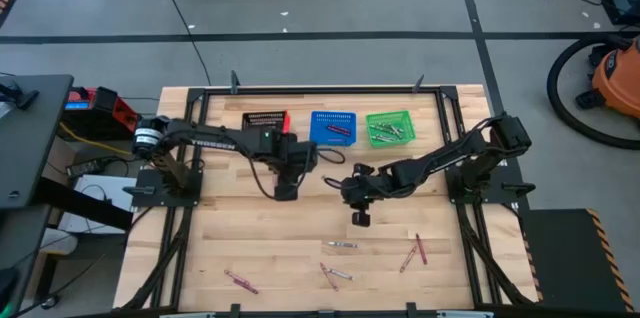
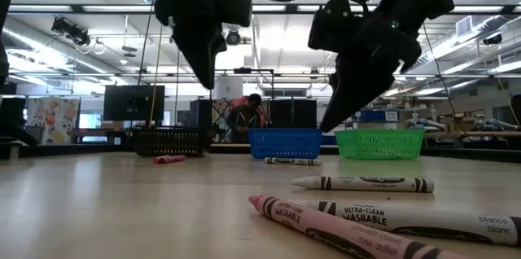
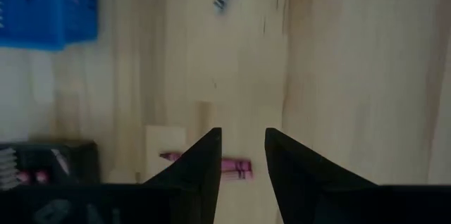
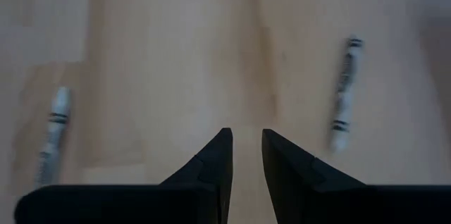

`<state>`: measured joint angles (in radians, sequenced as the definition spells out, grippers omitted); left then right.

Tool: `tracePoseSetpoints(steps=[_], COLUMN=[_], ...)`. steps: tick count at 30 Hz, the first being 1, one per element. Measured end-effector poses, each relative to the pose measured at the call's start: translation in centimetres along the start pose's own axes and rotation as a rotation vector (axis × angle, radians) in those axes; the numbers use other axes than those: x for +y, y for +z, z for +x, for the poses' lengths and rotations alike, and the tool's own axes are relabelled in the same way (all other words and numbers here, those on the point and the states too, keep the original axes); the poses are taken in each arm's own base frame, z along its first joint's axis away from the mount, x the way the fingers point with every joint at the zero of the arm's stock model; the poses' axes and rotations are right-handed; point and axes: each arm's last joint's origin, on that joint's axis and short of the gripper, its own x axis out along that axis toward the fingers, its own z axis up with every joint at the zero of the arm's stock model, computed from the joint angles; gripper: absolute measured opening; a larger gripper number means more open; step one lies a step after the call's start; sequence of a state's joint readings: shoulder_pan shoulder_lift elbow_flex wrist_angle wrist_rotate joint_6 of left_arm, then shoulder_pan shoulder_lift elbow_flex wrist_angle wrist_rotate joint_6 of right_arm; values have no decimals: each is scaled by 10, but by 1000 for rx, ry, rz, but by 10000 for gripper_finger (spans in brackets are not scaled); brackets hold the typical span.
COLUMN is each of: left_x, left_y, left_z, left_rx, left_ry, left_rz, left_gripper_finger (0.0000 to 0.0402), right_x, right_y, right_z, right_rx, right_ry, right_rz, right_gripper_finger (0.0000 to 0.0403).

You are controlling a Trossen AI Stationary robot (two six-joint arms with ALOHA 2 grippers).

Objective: Sort crayons
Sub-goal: Put the white crayon into the green bin

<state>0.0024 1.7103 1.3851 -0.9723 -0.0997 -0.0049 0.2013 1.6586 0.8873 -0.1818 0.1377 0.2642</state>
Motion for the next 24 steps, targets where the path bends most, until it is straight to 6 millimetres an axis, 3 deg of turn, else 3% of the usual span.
tracePoseSetpoints(steps=[9, 17, 24], left_x=[-32, -54, -63], left_y=[-12, -1, 10], left_z=[21, 18, 15], left_rx=[-4, -141, -265], left_ry=[-23, -69, -114], left_rz=[-66, -182, -317], left_gripper_finger=[121, 121, 121], right_x=[27, 47, 65], right_y=[-1, -9, -9], right_z=[-13, -15, -20], right_rx=[-23, -26, -84], right_ry=[129, 149, 197], right_rz=[24, 20, 44], right_gripper_finger=[85, 85, 85])
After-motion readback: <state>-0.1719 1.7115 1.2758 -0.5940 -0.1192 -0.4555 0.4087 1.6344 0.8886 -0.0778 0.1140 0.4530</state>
